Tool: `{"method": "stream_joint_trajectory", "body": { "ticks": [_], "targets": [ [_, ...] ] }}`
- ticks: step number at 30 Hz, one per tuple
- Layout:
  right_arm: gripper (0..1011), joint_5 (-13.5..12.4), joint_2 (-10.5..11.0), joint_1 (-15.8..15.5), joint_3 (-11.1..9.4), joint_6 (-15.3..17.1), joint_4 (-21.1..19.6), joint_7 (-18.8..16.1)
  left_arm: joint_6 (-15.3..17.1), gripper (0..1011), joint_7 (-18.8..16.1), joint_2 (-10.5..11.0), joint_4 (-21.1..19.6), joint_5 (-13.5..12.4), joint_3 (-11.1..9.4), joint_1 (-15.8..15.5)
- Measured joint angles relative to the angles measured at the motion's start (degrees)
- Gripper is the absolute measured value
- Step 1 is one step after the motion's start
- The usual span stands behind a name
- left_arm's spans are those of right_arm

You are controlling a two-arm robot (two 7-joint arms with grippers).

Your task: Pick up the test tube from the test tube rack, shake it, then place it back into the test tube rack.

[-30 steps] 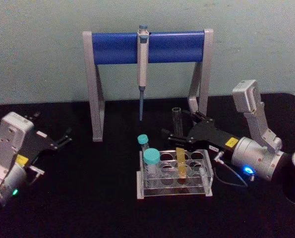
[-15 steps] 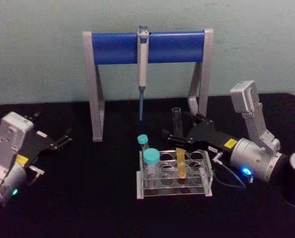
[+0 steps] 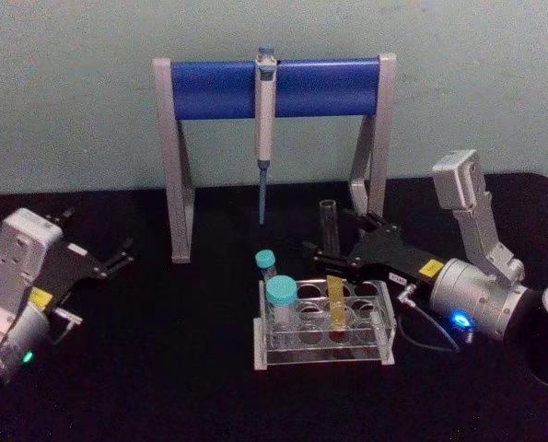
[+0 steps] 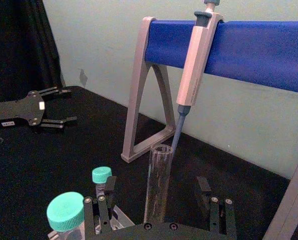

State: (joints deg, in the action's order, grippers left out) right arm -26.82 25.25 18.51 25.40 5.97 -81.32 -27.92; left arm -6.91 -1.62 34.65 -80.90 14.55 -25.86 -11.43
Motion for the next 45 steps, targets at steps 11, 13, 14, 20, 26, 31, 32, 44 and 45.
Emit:
{"method": "stream_joint_trajectory", "body": {
  "ticks": [11, 13, 14, 20, 26, 31, 32, 44, 45],
  "targets": [
    [1000, 0.12, 0.66, -0.46, -0.05, 0.11, -0.77, 0.07, 0.0, 1002, 0.0, 0.0, 0.0, 0.0, 0.0, 0.0],
    [1000, 0.12, 0.64, -0.46, -0.04, 0.11, -0.77, 0.06, 0.0, 1001, 0.0, 0.0, 0.0, 0.0, 0.0, 0.0],
    [1000, 0.13, 0.63, -0.46, -0.04, 0.11, -0.77, 0.06, 0.0, 1001, 0.0, 0.0, 0.0, 0.0, 0.0, 0.0],
    [1000, 0.13, 0.59, -0.46, -0.02, 0.07, -0.72, 0.04, 0.0, 1001, 0.0, 0.0, 0.0, 0.0, 0.0, 0.0],
    [994, 0.13, 0.57, -0.44, -0.02, 0.05, -0.69, 0.01, 0.0, 1001, 0.0, 0.0, 0.0, 0.0, 0.0, 0.0],
    [903, 0.13, 0.54, -0.42, -0.02, 0.04, -0.66, 0.01, 0.0, 1001, 0.0, 0.0, 0.0, 0.0, 0.0, 0.0],
    [874, 0.13, 0.54, -0.41, -0.02, 0.05, -0.66, 0.0, 0.0, 1001, 0.0, 0.0, 0.0, 0.0, 0.0, 0.0],
    [533, 0.08, 0.51, -0.38, -0.02, 0.04, -0.61, 0.01, 0.0, 1001, 0.0, 0.0, 0.0, 0.0, 0.0, 0.0],
    [469, 0.08, 0.51, -0.37, -0.02, 0.05, -0.61, 0.01, 0.0, 1001, 0.0, 0.0, 0.0, 0.0, 0.0, 0.0]
  ]
}}
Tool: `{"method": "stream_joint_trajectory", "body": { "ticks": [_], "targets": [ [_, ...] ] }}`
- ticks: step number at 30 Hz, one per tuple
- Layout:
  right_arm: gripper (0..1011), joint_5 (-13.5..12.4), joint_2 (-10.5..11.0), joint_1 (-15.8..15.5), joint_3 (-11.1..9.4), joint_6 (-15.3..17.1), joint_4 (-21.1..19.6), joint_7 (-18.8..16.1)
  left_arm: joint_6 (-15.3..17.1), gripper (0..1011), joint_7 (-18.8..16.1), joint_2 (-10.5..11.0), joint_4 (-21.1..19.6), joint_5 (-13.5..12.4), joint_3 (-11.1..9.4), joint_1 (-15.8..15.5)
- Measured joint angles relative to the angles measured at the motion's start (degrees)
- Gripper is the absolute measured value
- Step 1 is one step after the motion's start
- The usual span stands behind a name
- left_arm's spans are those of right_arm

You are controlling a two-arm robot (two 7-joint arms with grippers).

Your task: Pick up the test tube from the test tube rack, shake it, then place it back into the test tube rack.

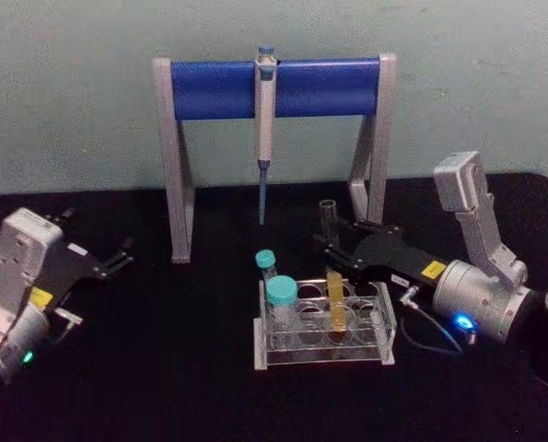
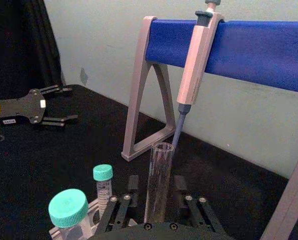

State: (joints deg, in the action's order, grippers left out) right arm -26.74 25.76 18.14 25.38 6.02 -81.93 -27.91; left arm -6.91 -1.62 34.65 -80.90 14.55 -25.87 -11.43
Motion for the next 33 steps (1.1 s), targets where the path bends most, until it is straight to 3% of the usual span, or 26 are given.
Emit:
{"method": "stream_joint_trajectory", "body": {
  "ticks": [7, 33],
  "targets": [
    [234, -0.02, 0.0, 0.0, 0.0, 0.0, 0.0, -0.01, 0.0, 1001, 0.0, 0.0, 0.0, 0.0, 0.0, 0.0],
    [227, 0.0, 0.03, -0.05, -0.03, -0.09, -0.06, 0.01, 0.0, 1001, 0.0, 0.0, 0.0, 0.0, 0.0, 0.0]
  ]
}}
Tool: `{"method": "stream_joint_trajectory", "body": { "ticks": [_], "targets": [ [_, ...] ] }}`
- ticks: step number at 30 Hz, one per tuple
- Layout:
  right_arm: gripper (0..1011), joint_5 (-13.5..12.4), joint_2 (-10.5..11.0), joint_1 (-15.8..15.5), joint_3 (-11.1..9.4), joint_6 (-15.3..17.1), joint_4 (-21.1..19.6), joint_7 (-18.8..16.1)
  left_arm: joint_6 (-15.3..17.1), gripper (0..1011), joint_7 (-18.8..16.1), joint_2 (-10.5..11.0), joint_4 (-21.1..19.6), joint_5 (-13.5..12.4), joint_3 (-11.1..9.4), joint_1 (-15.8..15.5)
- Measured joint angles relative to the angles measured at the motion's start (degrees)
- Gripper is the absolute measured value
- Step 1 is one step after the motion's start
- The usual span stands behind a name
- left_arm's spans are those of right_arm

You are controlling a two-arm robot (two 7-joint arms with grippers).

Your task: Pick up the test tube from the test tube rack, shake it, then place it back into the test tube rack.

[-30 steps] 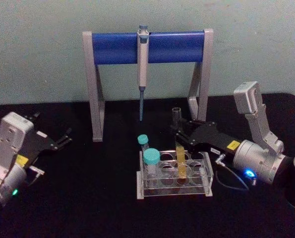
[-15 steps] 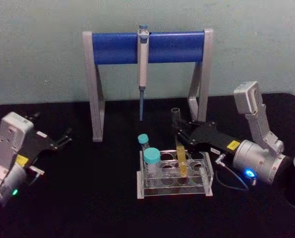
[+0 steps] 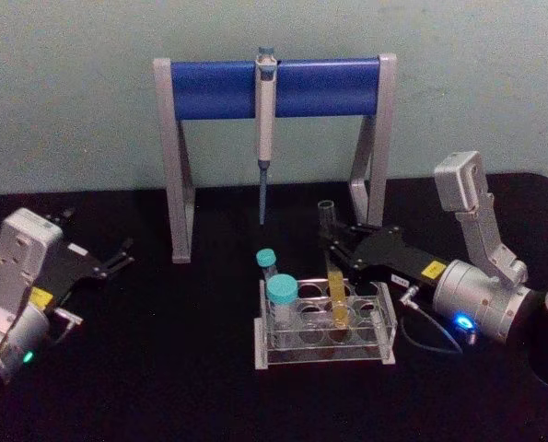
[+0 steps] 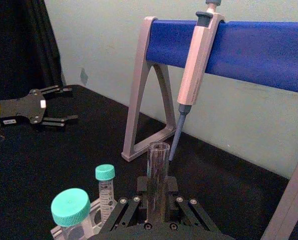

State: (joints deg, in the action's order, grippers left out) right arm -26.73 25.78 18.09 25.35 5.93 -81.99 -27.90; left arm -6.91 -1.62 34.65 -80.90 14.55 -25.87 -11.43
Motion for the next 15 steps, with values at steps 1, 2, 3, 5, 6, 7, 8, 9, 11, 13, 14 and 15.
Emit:
{"method": "stream_joint_trajectory", "body": {
  "ticks": [1, 2, 3, 5, 6, 7, 8, 9, 11, 13, 14, 15],
  "targets": [
    [227, 0.02, 0.02, -0.06, -0.04, -0.11, -0.06, 0.0, 0.0, 1001, 0.0, 0.0, 0.0, 0.0, 0.0, 0.0],
    [227, 0.03, 0.04, -0.13, -0.12, -0.29, -0.12, -0.01, 0.0, 1001, 0.0, 0.0, 0.0, 0.0, 0.0, 0.0],
    [227, 0.03, 0.05, -0.21, -0.21, -0.48, -0.22, -0.02, 0.0, 1001, 0.0, 0.0, 0.0, 0.0, 0.0, 0.0],
    [227, -0.27, 0.1, -0.48, -0.57, -1.05, -0.62, -0.13, 0.0, 1001, 0.0, 0.0, 0.0, 0.0, 0.0, 0.0],
    [227, -0.54, 0.16, -0.67, -0.83, -1.33, -0.93, -0.18, 0.0, 1002, 0.0, 0.0, 0.0, 0.0, 0.0, 0.0],
    [227, -0.54, 0.16, -0.67, -0.83, -1.33, -0.93, -0.18, 0.0, 1001, 0.0, 0.0, 0.0, 0.0, 0.0, 0.0],
    [227, -0.84, 0.26, -0.92, -1.14, -1.63, -1.35, -0.21, 0.0, 1001, 0.0, 0.0, 0.0, 0.0, 0.0, 0.0],
    [227, -1.14, 0.39, -1.16, -1.45, -1.91, -1.82, -0.22, 0.0, 1001, 0.0, 0.0, 0.0, 0.0, 0.0, 0.0],
    [227, -1.42, 0.5, -1.38, -1.76, -2.2, -2.25, -0.21, 0.0, 1001, 0.0, 0.0, 0.0, 0.0, 0.0, 0.0],
    [227, -1.85, 0.67, -1.75, -2.28, -2.77, -3.01, -0.17, 0.0, 1001, 0.0, 0.0, 0.0, 0.0, 0.0, 0.0],
    [227, -1.97, 0.73, -1.88, -2.48, -2.98, -3.3, -0.14, 0.0, 1002, 0.0, 0.0, 0.0, 0.0, 0.0, 0.0],
    [227, -2.17, 0.82, -2.1, -2.84, -3.37, -3.83, -0.07, 0.0, 1001, 0.0, 0.0, 0.0, 0.0, 0.0, 0.0]
  ]
}}
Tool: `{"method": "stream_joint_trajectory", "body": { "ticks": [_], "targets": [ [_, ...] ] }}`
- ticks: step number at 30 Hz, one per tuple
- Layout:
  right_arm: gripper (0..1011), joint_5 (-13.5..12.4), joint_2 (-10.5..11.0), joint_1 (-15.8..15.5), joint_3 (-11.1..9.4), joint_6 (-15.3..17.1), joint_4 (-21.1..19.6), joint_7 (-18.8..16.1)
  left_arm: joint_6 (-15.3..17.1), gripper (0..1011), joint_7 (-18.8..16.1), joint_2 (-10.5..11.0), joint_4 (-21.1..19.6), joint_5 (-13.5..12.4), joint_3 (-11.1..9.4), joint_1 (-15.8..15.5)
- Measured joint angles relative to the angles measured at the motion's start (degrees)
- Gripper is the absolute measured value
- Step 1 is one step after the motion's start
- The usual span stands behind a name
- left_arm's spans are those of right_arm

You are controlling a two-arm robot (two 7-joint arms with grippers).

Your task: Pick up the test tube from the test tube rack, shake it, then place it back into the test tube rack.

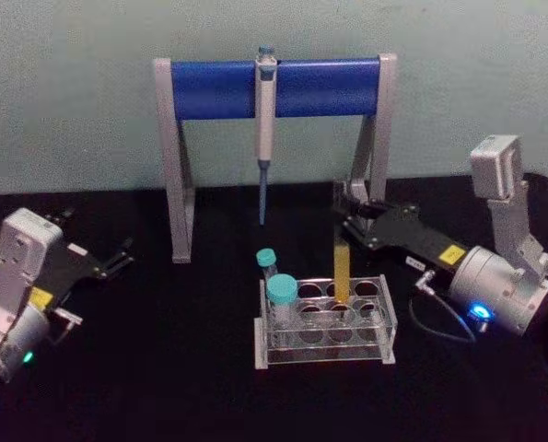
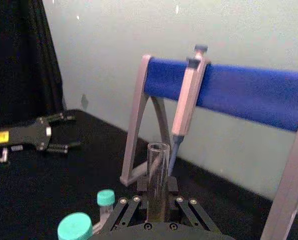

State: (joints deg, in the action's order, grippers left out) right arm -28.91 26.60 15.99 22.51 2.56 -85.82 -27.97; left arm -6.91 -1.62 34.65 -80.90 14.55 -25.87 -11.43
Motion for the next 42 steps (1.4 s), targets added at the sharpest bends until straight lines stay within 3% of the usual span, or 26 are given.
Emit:
{"method": "stream_joint_trajectory", "body": {
  "ticks": [9, 14, 29, 42],
  "targets": [
    [227, -0.55, 0.43, -1.58, -2.66, -4.18, -3.47, 1.33, 0.0, 1001, 0.0, 0.0, 0.0, 0.0, 0.0, 0.0],
    [227, 1.97, 0.41, -2.33, -4.12, -7.03, -4.4, 3.47, 0.0, 1001, 0.0, 0.0, 0.0, 0.0, 0.0, 0.0],
    [227, 3.42, -1.11, -2.66, -6.58, -7.86, -3.37, 3.65, 0.0, 1001, 0.0, 0.0, 0.0, 0.0, 0.0, 0.0],
    [227, 3.77, -2.14, -1.89, -6.07, -8.62, -2.49, 1.87, 0.0, 1001, 0.0, 0.0, 0.0, 0.0, 0.0, 0.0]
  ]
}}
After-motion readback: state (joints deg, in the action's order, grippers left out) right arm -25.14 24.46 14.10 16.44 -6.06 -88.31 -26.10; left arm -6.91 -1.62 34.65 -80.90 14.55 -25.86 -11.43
